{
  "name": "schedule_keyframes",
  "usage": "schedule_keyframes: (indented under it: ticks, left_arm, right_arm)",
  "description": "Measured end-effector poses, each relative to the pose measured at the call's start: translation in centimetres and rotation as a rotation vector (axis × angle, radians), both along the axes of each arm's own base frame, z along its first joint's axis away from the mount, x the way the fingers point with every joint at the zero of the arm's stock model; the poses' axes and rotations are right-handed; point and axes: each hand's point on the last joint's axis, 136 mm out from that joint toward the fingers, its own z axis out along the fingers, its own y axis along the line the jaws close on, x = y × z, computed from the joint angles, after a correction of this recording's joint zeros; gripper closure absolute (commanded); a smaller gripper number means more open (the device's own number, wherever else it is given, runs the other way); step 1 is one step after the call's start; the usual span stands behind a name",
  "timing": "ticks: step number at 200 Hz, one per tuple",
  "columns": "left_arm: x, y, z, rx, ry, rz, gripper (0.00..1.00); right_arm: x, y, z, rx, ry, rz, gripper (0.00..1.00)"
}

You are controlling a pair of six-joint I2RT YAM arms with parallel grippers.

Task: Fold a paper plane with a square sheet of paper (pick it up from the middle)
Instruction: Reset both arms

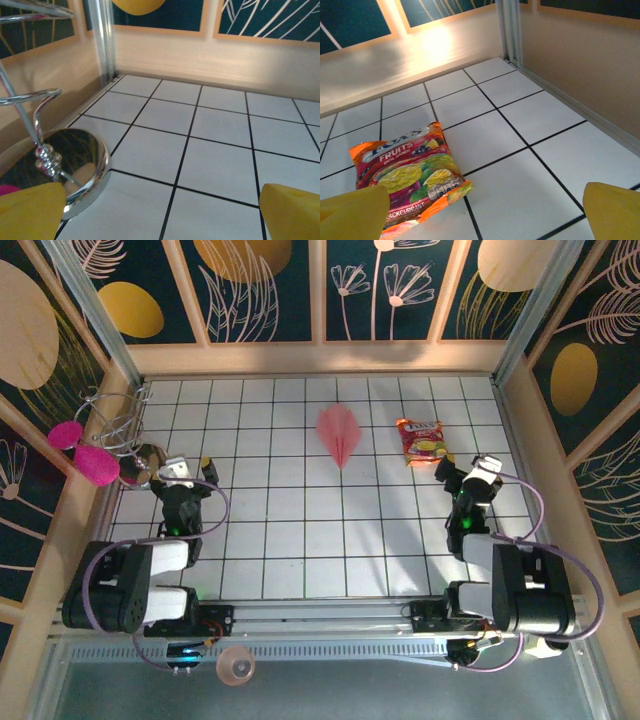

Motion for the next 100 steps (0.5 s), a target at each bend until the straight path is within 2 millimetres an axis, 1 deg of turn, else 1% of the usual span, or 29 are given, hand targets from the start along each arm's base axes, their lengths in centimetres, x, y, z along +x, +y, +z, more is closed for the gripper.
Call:
schedule_keyframes:
  ticks: [23,40,56,83,100]
  left_arm:
    - [0.7,0.3,-0.1,-0.006,-0.008,-0.03,0.01]
    - [1.0,0.4,-0.5,-0.014,-0.011,-0.058,0.01]
    - [1.3,0.2,-0.5,-0.018,-0.022,-0.08,0.01]
    - [1.6,-0.3,-1.4,-0.022,-0.012,-0.111,0.01]
    - [1.7,-0.4,-1.5,-0.023,-0.014,-0.115,0.01]
  right_arm:
    - [0.5,0.6,-0.8,-0.002,0.005,0.042,0.01]
    - [0.9,0.9,-0.4,-0.005,-0.021,0.068,0.01]
    - [1.2,0.7,-0.1,-0.011,-0.044,0.075,0.01]
    - [1.6,1.2,-0.7,-0.012,-0.049,0.108,0.02]
    - [1.7,1.5,-0.9,-0.015,-0.049,0.127,0.01]
